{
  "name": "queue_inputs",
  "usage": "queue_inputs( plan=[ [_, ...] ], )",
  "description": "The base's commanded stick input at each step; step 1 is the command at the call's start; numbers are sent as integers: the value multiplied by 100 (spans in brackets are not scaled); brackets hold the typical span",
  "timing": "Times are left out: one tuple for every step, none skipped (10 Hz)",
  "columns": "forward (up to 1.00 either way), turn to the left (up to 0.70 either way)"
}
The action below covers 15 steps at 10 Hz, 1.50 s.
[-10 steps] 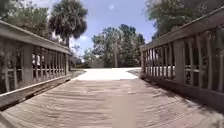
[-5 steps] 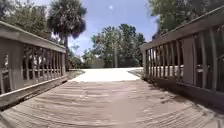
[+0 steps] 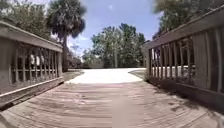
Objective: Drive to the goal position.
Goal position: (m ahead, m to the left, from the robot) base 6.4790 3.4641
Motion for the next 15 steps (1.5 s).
queue_inputs(
  plan=[
    [50, 0],
    [50, 0],
    [50, 0],
    [50, 0],
    [50, 0],
    [50, 0],
    [50, 0],
    [50, 0],
    [50, 0],
    [50, 0],
    [50, 0],
    [50, 0],
    [50, 0],
    [50, 0],
    [50, 0]
  ],
)
